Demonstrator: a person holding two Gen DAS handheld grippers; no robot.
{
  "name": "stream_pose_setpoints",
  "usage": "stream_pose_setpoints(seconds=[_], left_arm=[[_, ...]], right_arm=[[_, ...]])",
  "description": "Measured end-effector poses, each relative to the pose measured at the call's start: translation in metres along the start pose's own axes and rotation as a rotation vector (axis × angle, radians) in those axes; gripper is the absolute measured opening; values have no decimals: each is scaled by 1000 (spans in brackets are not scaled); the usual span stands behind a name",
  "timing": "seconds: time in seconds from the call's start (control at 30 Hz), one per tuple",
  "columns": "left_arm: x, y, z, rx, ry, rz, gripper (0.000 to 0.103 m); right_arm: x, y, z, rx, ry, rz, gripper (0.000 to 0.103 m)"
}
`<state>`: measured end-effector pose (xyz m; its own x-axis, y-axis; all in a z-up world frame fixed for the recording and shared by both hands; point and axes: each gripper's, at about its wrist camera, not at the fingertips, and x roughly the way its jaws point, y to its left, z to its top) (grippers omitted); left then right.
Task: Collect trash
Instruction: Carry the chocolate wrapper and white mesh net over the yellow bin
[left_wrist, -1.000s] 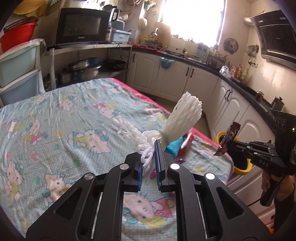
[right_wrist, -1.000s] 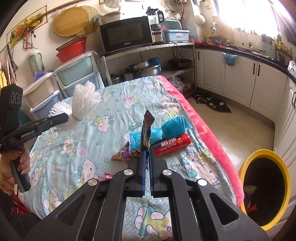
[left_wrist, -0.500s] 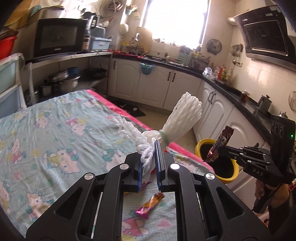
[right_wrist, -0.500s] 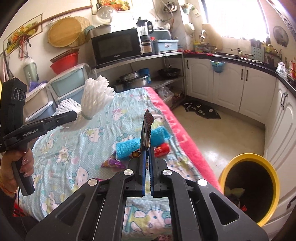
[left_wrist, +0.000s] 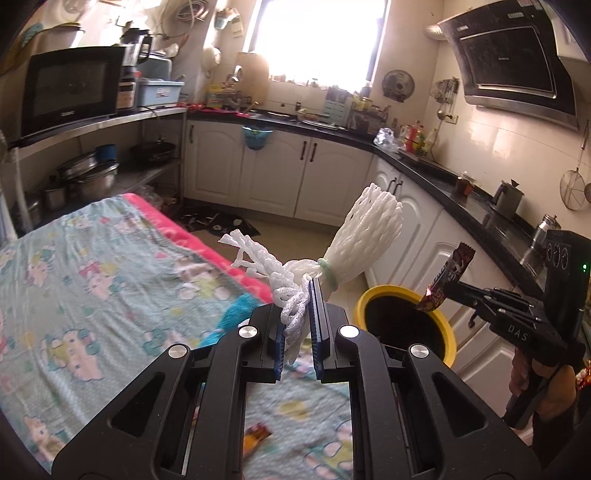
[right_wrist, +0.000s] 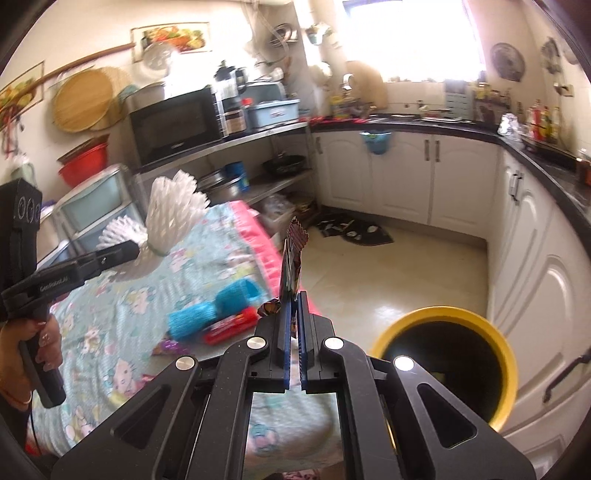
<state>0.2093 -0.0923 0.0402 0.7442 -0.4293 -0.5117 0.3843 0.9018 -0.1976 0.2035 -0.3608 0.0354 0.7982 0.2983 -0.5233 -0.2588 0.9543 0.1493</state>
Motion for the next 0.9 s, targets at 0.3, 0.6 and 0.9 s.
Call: stream_pose_setpoints(seconds=[0.3,0.6,0.9], left_arm=[[43,-54,10,61,32,-85,7],[105,-98,0,99,133,-142,7],[156,-124,-20,136,225,-163,7]], right_arm=[[-18,-56,1,73,-46,-145,3],[-18,-99,-16,140,-24,-237,3],[3,-131,-38,197,40,-282,3]])
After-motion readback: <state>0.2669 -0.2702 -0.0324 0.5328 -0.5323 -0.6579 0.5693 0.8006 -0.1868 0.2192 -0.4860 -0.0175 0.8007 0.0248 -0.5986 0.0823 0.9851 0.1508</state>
